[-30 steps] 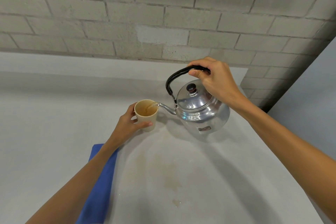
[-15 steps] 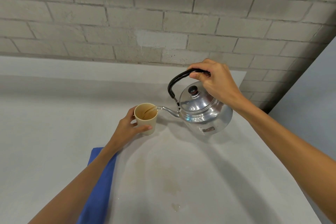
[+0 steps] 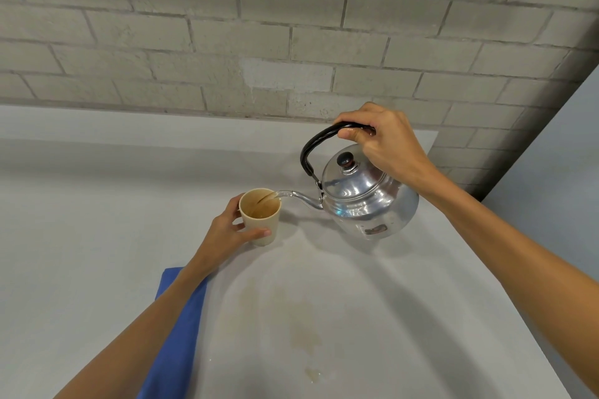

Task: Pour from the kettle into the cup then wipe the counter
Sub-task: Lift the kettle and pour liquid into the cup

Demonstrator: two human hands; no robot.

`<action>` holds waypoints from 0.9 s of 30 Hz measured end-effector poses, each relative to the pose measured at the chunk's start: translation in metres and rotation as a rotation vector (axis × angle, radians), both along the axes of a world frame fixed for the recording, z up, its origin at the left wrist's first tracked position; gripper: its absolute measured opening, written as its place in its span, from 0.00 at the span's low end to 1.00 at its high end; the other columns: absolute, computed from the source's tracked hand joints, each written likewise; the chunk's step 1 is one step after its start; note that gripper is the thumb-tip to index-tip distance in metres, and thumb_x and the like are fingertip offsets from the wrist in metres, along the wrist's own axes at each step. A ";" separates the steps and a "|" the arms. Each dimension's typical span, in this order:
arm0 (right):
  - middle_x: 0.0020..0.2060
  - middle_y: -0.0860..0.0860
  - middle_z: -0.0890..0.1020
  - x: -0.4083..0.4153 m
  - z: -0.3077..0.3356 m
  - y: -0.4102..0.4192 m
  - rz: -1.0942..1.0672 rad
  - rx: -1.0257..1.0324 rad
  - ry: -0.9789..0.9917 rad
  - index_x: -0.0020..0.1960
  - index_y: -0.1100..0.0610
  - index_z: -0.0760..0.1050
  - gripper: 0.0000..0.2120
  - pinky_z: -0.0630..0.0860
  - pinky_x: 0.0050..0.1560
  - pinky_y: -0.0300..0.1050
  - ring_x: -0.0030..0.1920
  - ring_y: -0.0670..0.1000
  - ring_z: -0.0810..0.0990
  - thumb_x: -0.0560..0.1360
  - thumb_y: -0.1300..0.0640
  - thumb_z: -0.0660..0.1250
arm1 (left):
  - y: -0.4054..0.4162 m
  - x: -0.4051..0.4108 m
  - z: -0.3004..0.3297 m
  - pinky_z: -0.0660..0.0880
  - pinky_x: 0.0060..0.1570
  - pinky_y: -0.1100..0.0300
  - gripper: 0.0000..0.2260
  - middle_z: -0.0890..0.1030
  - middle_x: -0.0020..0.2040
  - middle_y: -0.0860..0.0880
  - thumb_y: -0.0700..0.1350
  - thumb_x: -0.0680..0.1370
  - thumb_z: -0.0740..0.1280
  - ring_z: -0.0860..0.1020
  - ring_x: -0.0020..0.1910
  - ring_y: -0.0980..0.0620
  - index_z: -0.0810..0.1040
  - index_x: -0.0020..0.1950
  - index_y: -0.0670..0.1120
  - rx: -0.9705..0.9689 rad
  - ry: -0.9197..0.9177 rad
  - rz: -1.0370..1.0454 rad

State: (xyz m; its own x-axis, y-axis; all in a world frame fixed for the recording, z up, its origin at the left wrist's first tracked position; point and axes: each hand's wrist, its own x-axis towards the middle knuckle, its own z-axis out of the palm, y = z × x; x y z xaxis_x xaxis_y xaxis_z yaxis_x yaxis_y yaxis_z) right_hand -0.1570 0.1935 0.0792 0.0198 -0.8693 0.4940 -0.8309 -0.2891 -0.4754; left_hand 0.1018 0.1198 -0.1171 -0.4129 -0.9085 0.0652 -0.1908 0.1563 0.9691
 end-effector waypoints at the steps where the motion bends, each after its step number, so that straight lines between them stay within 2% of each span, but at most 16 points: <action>1: 0.42 0.57 0.81 0.000 0.001 0.000 0.001 -0.003 0.005 0.52 0.55 0.81 0.08 0.68 0.44 0.36 0.40 0.51 0.74 0.74 0.60 0.68 | 0.000 0.000 0.000 0.75 0.51 0.67 0.34 0.77 0.59 0.59 0.48 0.63 0.79 0.76 0.57 0.60 0.68 0.65 0.57 0.001 0.001 0.002; 7: 0.41 0.58 0.80 0.000 0.004 -0.001 0.004 -0.014 0.041 0.51 0.55 0.81 0.07 0.70 0.45 0.42 0.40 0.53 0.75 0.74 0.60 0.68 | 0.000 0.000 0.000 0.75 0.50 0.68 0.34 0.77 0.59 0.59 0.48 0.64 0.79 0.76 0.57 0.60 0.68 0.65 0.58 0.006 0.001 0.003; 15: 0.40 0.59 0.80 0.002 0.008 -0.002 0.009 -0.017 0.078 0.52 0.55 0.81 0.07 0.70 0.45 0.42 0.41 0.55 0.75 0.74 0.60 0.68 | 0.001 0.001 0.001 0.75 0.47 0.70 0.33 0.77 0.58 0.59 0.47 0.64 0.79 0.76 0.55 0.64 0.68 0.64 0.58 0.001 0.000 0.001; 24: 0.40 0.59 0.80 0.003 0.012 -0.001 0.013 -0.019 0.103 0.52 0.56 0.81 0.08 0.66 0.42 0.31 0.39 0.52 0.73 0.74 0.61 0.68 | 0.000 0.001 0.000 0.75 0.46 0.72 0.32 0.77 0.57 0.59 0.48 0.63 0.79 0.76 0.54 0.65 0.69 0.63 0.60 -0.012 -0.003 -0.005; 27: 0.40 0.59 0.80 0.003 0.014 -0.001 0.014 -0.018 0.108 0.52 0.57 0.81 0.08 0.65 0.41 0.30 0.39 0.51 0.73 0.74 0.61 0.68 | 0.000 0.001 0.000 0.75 0.46 0.71 0.32 0.77 0.58 0.59 0.48 0.63 0.79 0.76 0.54 0.65 0.68 0.64 0.59 -0.013 -0.007 -0.001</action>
